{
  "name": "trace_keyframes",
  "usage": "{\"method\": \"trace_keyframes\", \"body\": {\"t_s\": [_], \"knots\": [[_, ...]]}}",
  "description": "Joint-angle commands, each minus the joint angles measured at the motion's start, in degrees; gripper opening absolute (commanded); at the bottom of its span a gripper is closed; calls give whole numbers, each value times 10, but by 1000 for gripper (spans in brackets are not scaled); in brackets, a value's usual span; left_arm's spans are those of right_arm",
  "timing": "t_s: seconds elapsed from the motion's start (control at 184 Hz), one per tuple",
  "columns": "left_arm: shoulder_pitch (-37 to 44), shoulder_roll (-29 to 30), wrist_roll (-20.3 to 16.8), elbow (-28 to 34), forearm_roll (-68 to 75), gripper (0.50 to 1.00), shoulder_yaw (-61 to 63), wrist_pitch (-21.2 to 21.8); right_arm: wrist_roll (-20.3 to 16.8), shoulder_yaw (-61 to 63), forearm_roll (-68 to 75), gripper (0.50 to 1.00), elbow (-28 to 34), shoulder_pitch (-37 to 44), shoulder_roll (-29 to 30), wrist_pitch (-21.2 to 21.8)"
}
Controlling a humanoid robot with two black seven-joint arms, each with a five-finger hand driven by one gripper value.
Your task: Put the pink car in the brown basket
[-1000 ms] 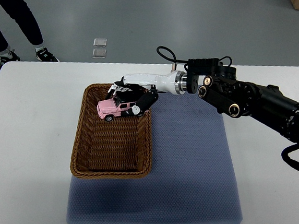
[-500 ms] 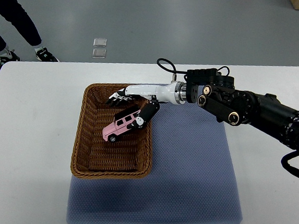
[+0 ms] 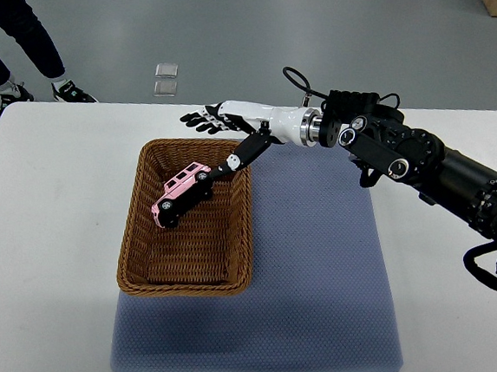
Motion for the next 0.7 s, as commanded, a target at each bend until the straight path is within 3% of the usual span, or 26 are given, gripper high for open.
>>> {"method": "trace_keyframes", "body": {"t_s": [0.0, 0.147, 0.446, 0.696], "knots": [[0, 0, 0, 0, 0, 1000, 0, 0, -29, 24, 60, 909, -7, -7, 0, -3], [0, 0, 0, 0, 0, 1000, -1, 0, -40, 52, 115, 909, -9, -42, -8, -9], [0, 0, 0, 0, 0, 1000, 0, 0, -129, 140, 270, 909, -25, -114, -54, 1], [0, 0, 0, 0, 0, 1000, 0, 0, -134, 146, 355, 909, -31, -136, -63, 0]]}}
